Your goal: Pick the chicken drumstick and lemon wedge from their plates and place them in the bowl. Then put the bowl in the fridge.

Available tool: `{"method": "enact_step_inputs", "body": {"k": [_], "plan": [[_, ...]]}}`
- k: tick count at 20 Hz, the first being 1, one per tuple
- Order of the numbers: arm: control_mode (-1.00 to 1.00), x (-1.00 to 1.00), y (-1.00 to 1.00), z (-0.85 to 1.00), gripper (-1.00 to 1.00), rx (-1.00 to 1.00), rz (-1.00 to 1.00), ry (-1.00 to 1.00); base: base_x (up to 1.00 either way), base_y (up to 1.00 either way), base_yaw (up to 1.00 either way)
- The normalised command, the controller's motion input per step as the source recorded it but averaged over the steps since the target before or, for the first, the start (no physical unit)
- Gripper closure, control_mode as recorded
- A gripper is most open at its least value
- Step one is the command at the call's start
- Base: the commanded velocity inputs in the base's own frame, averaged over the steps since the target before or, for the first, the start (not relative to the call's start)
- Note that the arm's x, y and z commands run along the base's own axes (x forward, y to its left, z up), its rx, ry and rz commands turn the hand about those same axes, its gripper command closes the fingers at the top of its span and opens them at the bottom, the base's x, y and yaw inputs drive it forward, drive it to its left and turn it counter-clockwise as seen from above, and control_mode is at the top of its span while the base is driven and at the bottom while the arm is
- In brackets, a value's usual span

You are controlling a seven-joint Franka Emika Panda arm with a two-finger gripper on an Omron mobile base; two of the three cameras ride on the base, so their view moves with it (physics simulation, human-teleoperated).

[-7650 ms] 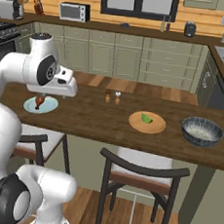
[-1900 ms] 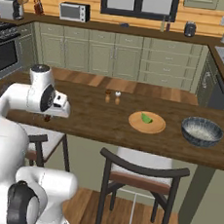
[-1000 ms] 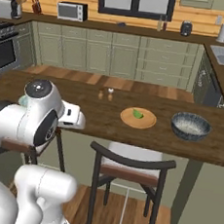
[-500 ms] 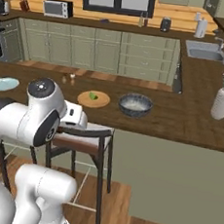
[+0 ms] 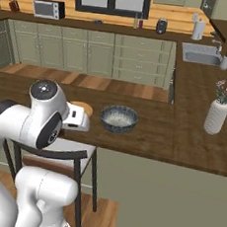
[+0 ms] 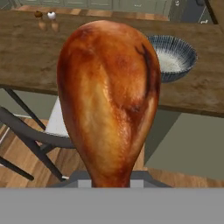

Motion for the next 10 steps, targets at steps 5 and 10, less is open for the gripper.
{"method": "enact_step_inputs", "body": {"k": [5, 10], "plan": [[1.00, 0.00, 0.00, 0.00, 1.00, 0.00, 0.00, 0.00, 1.00, 0.02, 0.00], [-1.00, 1.00, -0.08, -0.01, 1.00, 0.00, 0.00, 0.06, 0.00, 0.00, 0.00]]}}
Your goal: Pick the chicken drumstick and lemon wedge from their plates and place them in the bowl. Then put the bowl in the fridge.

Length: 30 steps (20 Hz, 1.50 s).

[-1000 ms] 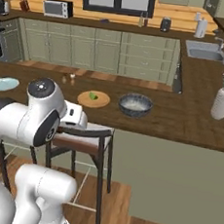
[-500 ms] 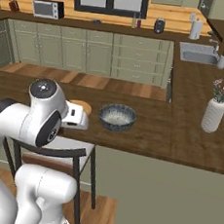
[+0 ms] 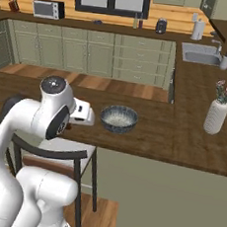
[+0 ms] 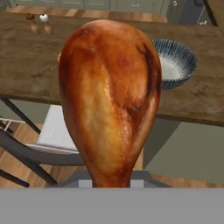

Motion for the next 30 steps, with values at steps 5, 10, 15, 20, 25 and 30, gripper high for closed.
{"method": "enact_step_inputs", "body": {"k": [5, 10, 15, 20, 25, 30], "plan": [[-1.00, 1.00, -0.28, -0.02, 1.00, 0.00, -0.06, 0.18, 0.00, 0.00, 0.00], [-1.00, 1.00, -0.47, -0.17, 1.00, 0.00, -0.07, 0.15, 0.00, 0.00, 0.00], [-1.00, 1.00, -0.31, -0.38, 1.00, 0.00, -0.02, 0.06, 0.00, 0.00, 0.00], [-1.00, 0.95, -0.01, -0.55, 1.00, -0.03, 0.00, 0.01, 0.00, 0.00, 0.00], [-1.00, 0.76, 0.00, -0.56, 1.00, -0.02, 0.00, 0.03, 0.00, 0.00, 0.00], [-1.00, 0.39, -0.08, -0.43, 1.00, 0.00, 0.00, 0.02, 0.00, 0.00, 0.00]]}}
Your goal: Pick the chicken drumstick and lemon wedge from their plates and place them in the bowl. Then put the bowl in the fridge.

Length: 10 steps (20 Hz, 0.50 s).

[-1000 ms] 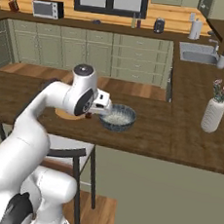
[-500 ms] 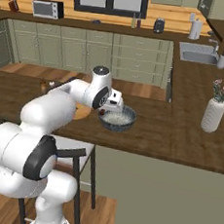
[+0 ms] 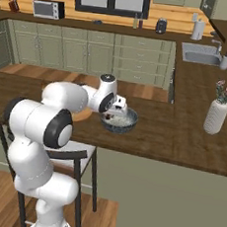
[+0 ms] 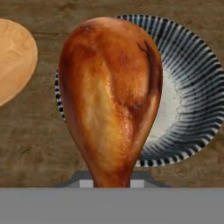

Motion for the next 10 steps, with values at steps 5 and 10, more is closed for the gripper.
{"method": "enact_step_inputs", "body": {"k": [5, 10], "plan": [[-1.00, 0.45, -0.14, -0.33, 1.00, 0.00, 0.00, 0.00, 0.00, 0.00, 0.00], [-1.00, 0.23, -0.01, -0.43, 1.00, 0.00, 0.00, 0.01, 0.00, 0.00, 0.00]]}}
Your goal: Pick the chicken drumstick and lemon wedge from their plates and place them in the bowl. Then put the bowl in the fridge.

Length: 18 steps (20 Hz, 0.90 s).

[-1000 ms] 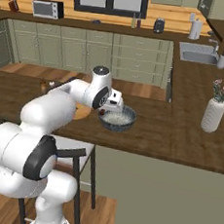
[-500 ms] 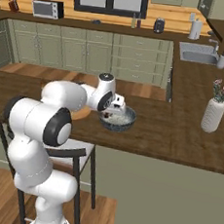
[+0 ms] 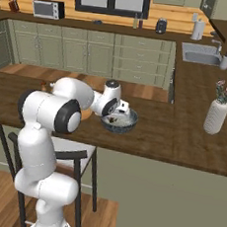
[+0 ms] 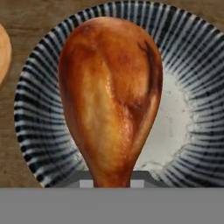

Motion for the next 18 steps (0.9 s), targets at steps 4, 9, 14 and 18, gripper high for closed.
{"method": "enact_step_inputs", "body": {"k": [4, 9, 14, 18], "plan": [[-1.00, 0.23, 0.00, -0.45, -1.00, 0.00, 0.00, 0.00, 0.00, 0.00, 0.00], [-1.00, 0.04, 0.00, -0.07, -1.00, 0.00, 0.00, 0.00, 0.00, 0.00, 0.00], [-1.00, -0.01, 0.00, 0.13, -1.00, 0.00, -0.01, -0.05, 0.00, 0.00, 0.00], [-1.00, -0.09, 0.18, 0.45, -1.00, 0.00, -0.01, -0.13, 0.00, 0.00, 0.00]]}}
